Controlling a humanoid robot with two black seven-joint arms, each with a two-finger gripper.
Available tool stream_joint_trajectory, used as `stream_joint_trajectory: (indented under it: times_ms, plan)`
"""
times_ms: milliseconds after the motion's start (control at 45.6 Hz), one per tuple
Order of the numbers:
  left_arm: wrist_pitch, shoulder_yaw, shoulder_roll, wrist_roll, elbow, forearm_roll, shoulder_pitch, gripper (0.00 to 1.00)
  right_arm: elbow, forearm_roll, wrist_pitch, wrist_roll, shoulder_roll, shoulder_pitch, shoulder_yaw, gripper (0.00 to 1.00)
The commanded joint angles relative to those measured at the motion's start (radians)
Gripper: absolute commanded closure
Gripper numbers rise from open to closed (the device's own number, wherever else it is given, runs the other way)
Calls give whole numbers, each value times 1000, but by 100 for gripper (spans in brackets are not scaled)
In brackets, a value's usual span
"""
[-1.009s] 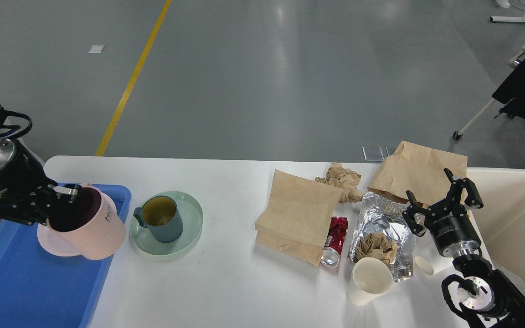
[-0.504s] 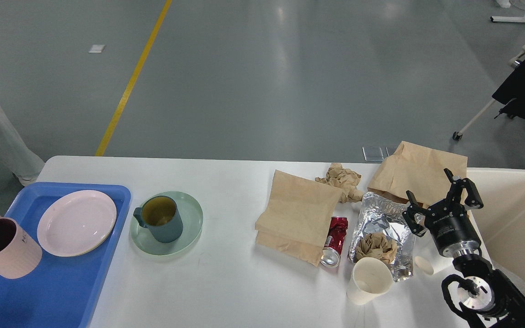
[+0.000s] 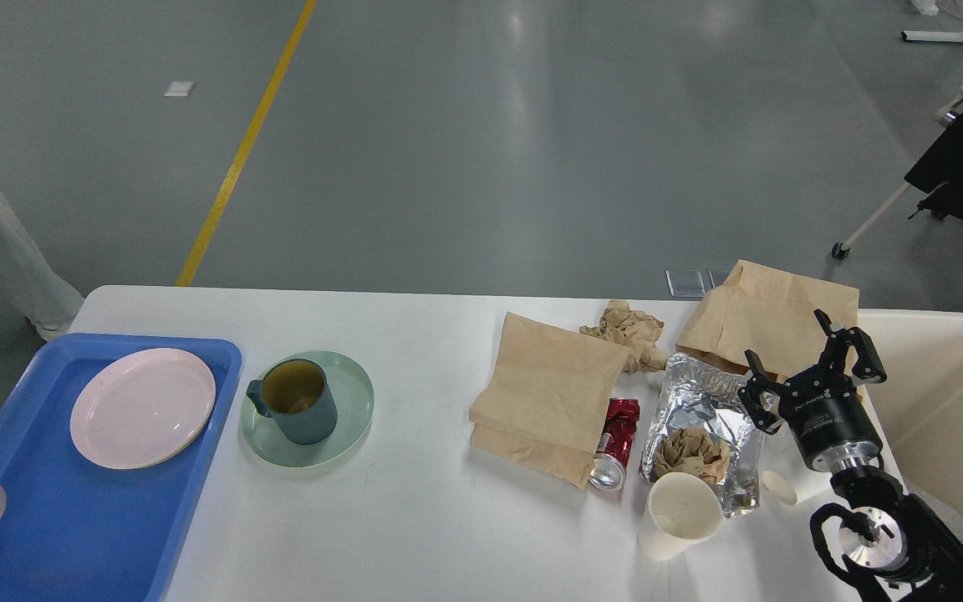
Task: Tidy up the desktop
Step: 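Carry the pink cup onto the blue tray and release it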
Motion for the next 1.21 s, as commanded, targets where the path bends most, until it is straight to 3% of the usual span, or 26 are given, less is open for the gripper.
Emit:
stream_joint_trajectory:
  times_ms: [0, 219, 329, 373, 439, 526, 680, 768, 965, 1184]
  plan:
    - [3, -15, -4, 0, 2, -1, 11, 97, 0, 0, 1, 0, 0, 0, 0, 0]
    - [6, -43, -22, 4, 2, -10, 31, 90, 0, 0, 1, 0, 0, 0, 0, 0]
    - [12, -60, -27, 3, 10, -23, 52, 81, 0, 0, -1, 0, 0, 0, 0, 0]
    - [22, -72, -30, 4, 10, -24, 57, 72, 0, 0, -1, 0, 0, 0, 0, 0]
    - [73, -97, -39, 1, 10, -38, 78, 47, 0, 0, 1, 0, 0, 0, 0, 0]
    - [128, -114, -41, 12, 8, -66, 104, 37, 0, 0, 1, 0, 0, 0, 0, 0]
    - [125, -112, -41, 9, -6, -67, 131, 11, 0, 0, 1, 0, 0, 0, 0, 0]
    - [90, -106, -33, 9, -33, -69, 114, 8, 0, 0, 1, 0, 0, 0, 0, 0]
    - [-97, 26, 14, 11, -69, -69, -66, 6, 1, 0, 1, 0, 0, 0, 0, 0]
    - [-97, 213, 37, 12, -121, -73, -306, 6, 1, 0, 1, 0, 0, 0, 0, 0]
